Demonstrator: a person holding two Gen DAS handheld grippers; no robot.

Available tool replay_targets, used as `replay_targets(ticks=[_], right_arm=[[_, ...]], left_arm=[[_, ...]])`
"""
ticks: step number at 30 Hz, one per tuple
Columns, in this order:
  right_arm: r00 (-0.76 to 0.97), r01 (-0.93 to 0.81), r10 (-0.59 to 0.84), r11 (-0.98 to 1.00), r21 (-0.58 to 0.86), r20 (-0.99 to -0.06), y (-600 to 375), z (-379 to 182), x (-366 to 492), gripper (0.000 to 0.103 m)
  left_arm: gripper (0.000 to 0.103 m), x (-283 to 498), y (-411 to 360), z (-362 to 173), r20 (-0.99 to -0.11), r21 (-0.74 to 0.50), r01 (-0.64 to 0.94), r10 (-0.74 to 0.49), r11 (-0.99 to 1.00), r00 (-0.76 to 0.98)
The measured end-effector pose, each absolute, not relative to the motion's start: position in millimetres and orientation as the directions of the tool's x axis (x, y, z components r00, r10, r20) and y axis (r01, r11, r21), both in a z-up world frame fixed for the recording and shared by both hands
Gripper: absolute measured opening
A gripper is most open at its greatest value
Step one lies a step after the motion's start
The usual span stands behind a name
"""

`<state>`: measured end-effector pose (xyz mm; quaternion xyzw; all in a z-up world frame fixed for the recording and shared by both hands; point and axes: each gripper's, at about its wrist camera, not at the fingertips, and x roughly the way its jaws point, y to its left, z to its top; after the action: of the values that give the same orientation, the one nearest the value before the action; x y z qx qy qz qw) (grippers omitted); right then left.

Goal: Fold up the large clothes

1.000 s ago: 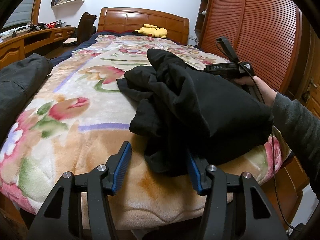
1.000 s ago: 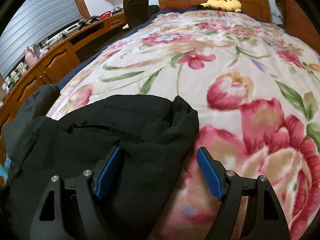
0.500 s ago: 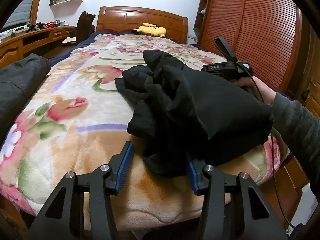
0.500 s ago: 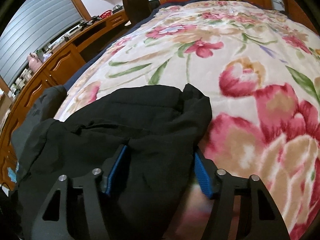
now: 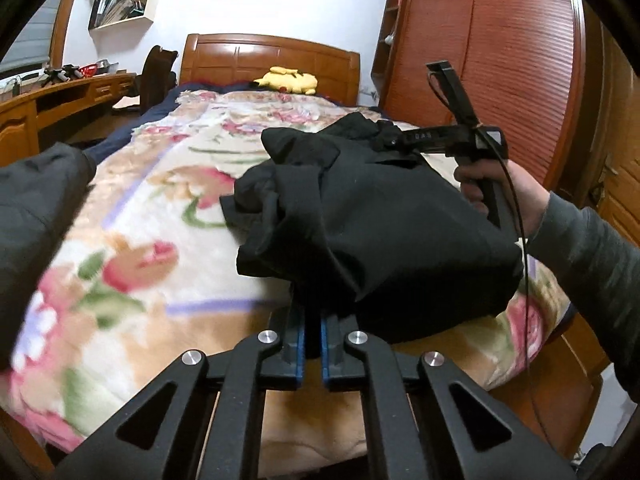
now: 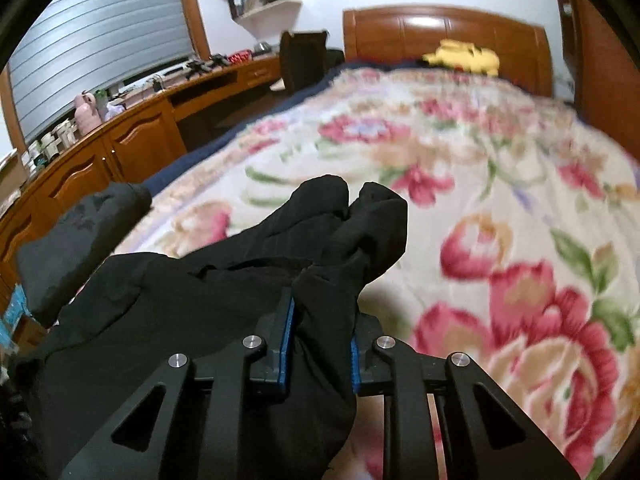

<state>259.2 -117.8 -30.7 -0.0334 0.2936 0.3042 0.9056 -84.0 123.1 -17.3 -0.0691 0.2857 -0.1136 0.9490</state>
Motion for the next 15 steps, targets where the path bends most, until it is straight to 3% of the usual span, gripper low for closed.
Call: replay_targets(ticks=[7,15], right_arm=[[0.67,-0.591,0.532,0.804,0.06,-0.517,-84,-4,245,0.021],[0.665,-0.635,0.577,0.771,0.049,-0.474,-14,22,250,0.021]], left_arm=[[0.004,-82,173,7,-0.486,-0.175,0.131,-0.201,0.976,0.851],[0.004,-71,244,30,-0.493,-0.084,-0.005,-0.037,0.996,0.869]])
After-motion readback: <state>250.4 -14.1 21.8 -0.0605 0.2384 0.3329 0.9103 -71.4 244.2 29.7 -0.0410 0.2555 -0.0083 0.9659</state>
